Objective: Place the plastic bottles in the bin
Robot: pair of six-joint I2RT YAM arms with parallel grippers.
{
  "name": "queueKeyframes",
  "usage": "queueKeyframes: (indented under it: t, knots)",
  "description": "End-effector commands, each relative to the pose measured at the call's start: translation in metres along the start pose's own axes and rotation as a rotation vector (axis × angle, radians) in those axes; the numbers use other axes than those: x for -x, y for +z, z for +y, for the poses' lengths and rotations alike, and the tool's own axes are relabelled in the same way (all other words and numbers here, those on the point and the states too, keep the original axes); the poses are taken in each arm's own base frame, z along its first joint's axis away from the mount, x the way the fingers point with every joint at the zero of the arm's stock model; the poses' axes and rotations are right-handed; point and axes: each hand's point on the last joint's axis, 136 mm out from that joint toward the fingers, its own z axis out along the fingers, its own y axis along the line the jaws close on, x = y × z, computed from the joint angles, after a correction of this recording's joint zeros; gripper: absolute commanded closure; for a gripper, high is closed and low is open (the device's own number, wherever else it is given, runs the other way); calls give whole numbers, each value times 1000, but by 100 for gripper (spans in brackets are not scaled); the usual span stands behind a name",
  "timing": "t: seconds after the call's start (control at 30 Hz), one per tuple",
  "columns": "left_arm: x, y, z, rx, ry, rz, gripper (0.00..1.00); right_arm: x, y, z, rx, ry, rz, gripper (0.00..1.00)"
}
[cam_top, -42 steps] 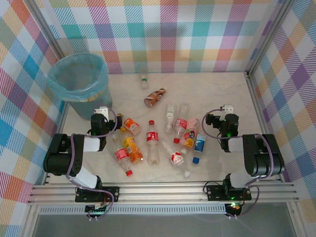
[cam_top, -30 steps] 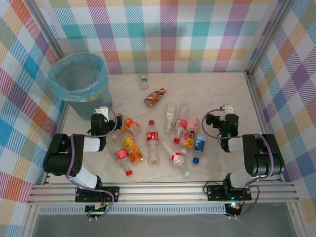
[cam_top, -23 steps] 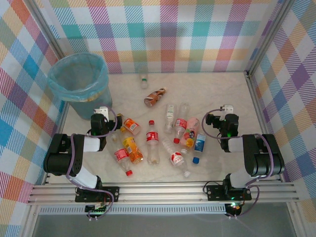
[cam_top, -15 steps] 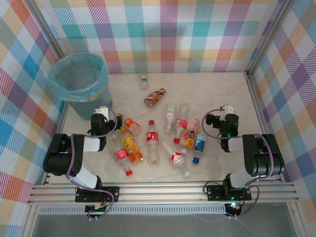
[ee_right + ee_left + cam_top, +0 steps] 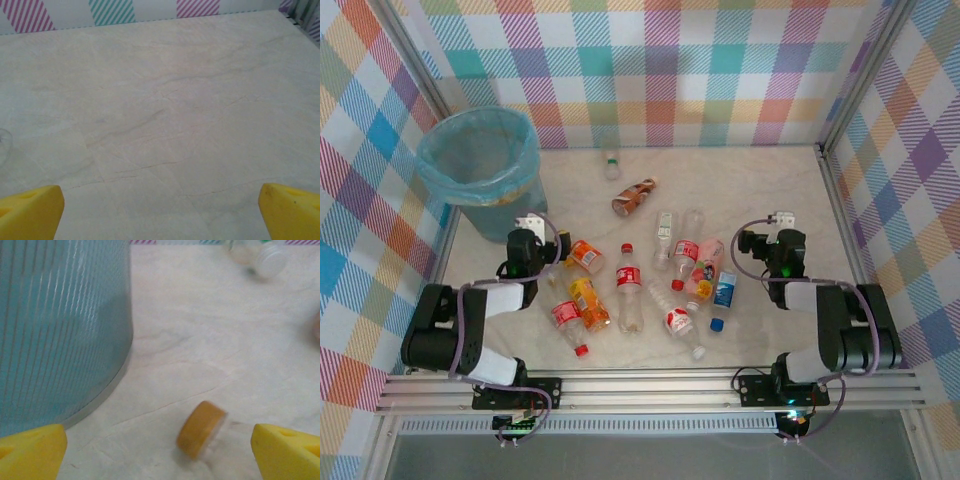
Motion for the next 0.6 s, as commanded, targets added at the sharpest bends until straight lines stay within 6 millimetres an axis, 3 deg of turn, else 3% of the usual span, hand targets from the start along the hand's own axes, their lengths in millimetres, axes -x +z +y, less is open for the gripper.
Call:
queueKeyframes:
  t: [0.0,0.13,0.27,0.43,0.57]
  knots:
    - [23,-15,-5,33,58,-18,5,22,-11,-8,-60,63,51,1]
    - [42,-36,-18,22,74,-25,5,36,-32,8,-12,191,195,6]
    - [61,-64,-36,-27,67,-30,6,33,-63,38,79,292,377,12]
    - [88,-109,-79,-208,48,-39,10,17,-106,81,195,339,583,18]
    - [92,-135,-116,-356,104,16,11,6,-127,110,247,306,691,18]
